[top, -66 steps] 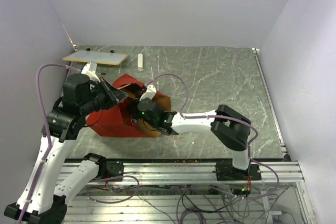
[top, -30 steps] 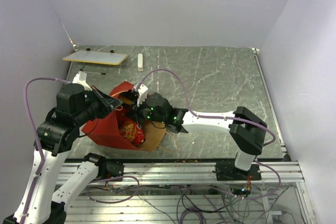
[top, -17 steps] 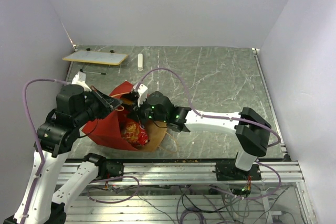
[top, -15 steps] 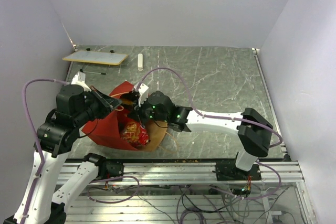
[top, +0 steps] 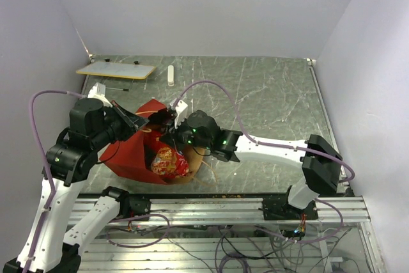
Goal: Take the snacks out of the paper bag
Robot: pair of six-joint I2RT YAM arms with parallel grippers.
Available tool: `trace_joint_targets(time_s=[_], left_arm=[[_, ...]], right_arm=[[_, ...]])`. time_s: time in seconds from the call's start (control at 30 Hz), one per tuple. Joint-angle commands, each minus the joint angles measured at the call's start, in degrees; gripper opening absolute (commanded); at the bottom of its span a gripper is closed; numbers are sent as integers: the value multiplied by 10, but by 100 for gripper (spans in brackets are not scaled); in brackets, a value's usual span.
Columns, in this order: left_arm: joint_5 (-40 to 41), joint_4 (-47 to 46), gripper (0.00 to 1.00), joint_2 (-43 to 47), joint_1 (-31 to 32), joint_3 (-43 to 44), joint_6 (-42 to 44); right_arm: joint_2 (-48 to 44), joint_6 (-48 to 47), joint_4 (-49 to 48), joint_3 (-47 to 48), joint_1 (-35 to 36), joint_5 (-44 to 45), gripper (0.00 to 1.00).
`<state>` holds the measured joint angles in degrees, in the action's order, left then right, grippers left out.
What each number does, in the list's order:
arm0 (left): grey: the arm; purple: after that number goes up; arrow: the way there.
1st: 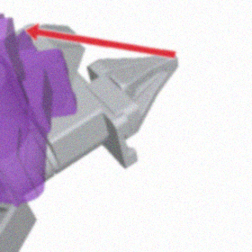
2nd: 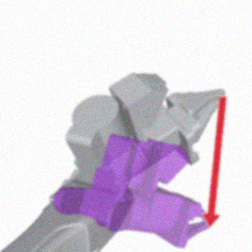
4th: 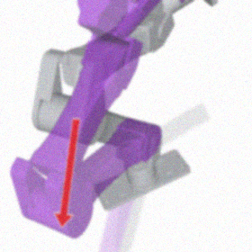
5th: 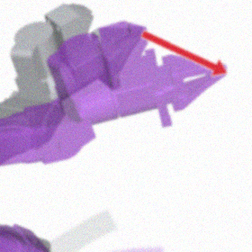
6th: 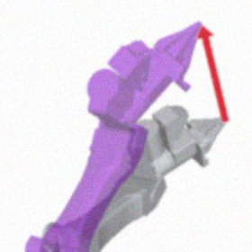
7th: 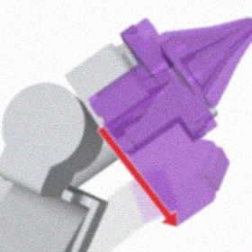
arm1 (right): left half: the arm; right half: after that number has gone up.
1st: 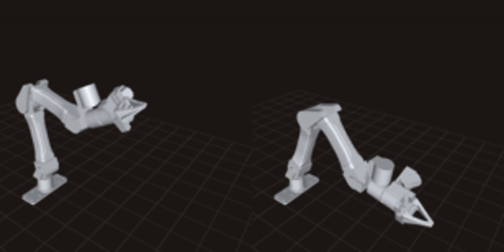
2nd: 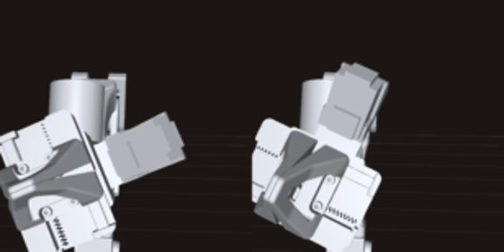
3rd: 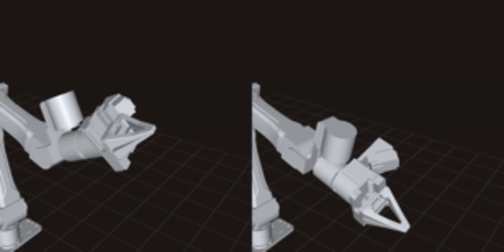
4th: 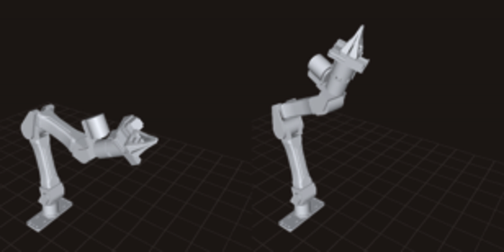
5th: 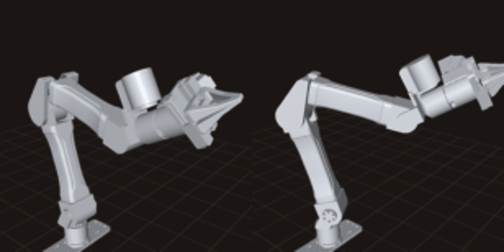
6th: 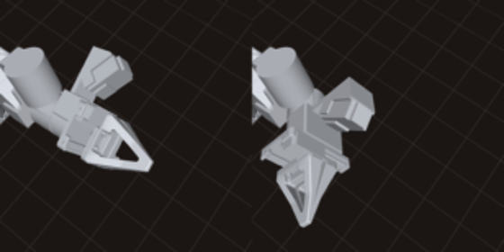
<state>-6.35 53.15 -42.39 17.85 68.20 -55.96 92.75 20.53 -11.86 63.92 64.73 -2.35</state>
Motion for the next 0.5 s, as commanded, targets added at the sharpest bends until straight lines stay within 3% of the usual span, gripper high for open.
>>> trace_joint_targets(time_s=[0.0, 0.47], left_arm=[[21, -3, 7, 6, 3, 16, 5], [66, 38, 7, -37, 3, 70, 31]], right_arm=[[-28, 25, -70, 36, -7, 10, 0], [-81, 47, 2, 59, -22, -16, 0]])
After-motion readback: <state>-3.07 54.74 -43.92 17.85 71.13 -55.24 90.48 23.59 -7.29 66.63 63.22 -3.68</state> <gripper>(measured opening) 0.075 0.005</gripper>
